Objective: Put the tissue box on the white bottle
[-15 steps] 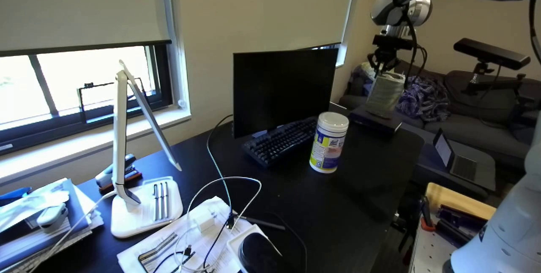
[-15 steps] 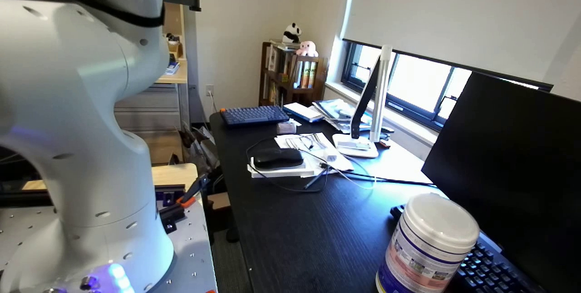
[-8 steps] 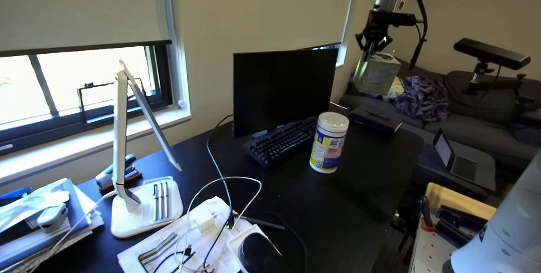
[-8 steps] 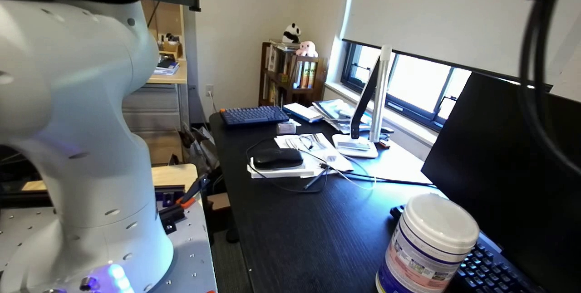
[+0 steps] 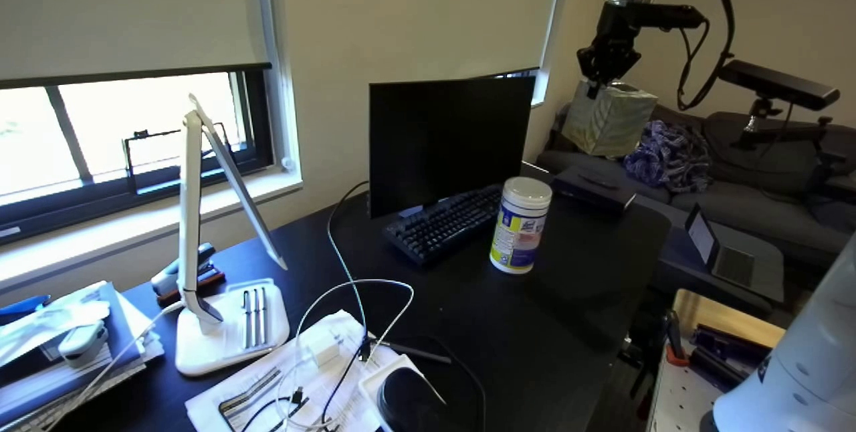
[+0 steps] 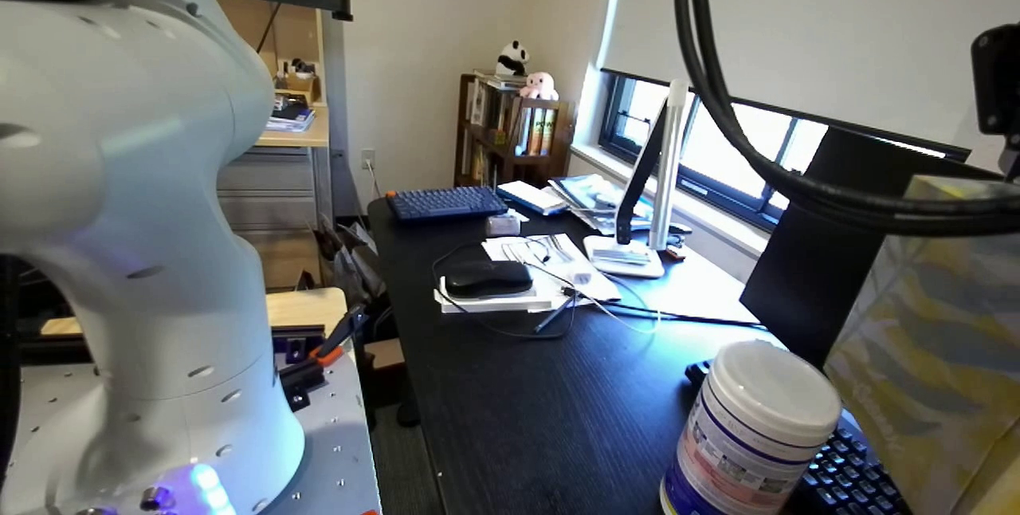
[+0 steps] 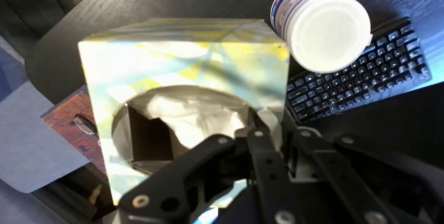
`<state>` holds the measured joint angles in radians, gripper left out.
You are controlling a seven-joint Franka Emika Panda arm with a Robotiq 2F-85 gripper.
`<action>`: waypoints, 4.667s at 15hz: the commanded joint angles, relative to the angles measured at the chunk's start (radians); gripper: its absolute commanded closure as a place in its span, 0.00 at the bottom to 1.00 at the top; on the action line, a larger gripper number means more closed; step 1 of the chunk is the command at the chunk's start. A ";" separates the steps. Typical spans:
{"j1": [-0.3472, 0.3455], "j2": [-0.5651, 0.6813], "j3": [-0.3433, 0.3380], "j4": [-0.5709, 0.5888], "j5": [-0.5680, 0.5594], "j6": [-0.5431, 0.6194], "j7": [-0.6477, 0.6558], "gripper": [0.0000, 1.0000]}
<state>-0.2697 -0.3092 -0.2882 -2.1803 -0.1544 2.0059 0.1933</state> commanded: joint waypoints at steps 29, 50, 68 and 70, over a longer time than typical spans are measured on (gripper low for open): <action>0.161 -0.036 0.088 -0.294 0.062 0.371 -0.498 0.97; 0.145 -0.018 0.125 -0.227 0.030 0.217 -0.356 0.97; 0.141 0.066 0.120 -0.161 0.037 0.203 -0.362 0.97; 0.141 0.073 0.123 -0.151 0.034 0.202 -0.360 0.97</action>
<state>-0.1181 -0.2586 -0.1810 -2.3670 -0.0990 2.2312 -0.1875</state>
